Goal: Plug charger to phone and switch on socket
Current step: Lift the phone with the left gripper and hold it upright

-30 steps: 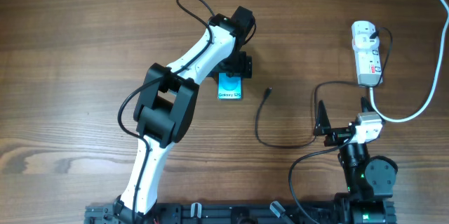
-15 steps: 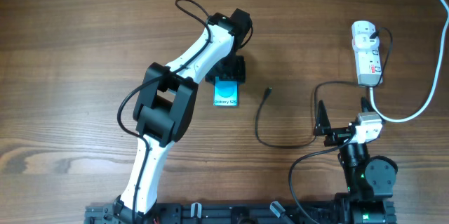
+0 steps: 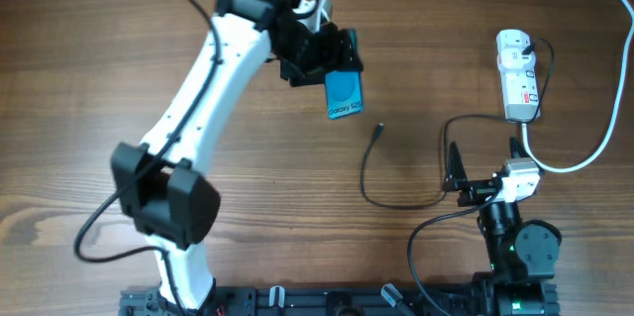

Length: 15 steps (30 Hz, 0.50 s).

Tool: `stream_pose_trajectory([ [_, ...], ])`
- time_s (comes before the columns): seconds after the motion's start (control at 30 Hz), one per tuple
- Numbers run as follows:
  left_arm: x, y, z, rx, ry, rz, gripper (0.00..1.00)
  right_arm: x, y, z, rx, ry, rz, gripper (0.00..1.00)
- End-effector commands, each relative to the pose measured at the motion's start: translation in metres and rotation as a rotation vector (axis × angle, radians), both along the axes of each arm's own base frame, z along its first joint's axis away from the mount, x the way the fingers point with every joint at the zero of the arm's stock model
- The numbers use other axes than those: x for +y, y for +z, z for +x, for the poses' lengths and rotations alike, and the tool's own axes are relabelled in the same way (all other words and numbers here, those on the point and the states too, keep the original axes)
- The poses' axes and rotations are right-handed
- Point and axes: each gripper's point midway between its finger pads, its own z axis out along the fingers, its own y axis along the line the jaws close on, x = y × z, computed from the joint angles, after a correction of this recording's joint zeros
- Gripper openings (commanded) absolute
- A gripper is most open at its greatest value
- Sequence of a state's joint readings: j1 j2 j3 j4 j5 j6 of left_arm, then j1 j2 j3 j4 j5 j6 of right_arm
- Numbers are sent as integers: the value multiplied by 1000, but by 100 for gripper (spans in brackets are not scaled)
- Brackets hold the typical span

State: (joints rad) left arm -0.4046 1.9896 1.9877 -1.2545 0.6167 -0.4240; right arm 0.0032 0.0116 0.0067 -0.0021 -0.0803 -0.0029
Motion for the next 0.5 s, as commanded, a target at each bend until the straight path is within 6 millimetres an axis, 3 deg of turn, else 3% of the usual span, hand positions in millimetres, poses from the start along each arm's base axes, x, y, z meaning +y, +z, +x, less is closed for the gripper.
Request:
stream_pose_trajectory([
  [0.0, -18, 68, -21, 82, -81, -361, 66, -4, 2, 0, -9, -20, -8, 100],
  [0.17, -18, 119, -35, 190, -159, -668, 67, -4, 2, 0, -9, -20, -8, 100],
  [0.47, -3, 126, -25, 406, 1, -683, 66, -4, 2, 0, -9, -20, -8, 100],
])
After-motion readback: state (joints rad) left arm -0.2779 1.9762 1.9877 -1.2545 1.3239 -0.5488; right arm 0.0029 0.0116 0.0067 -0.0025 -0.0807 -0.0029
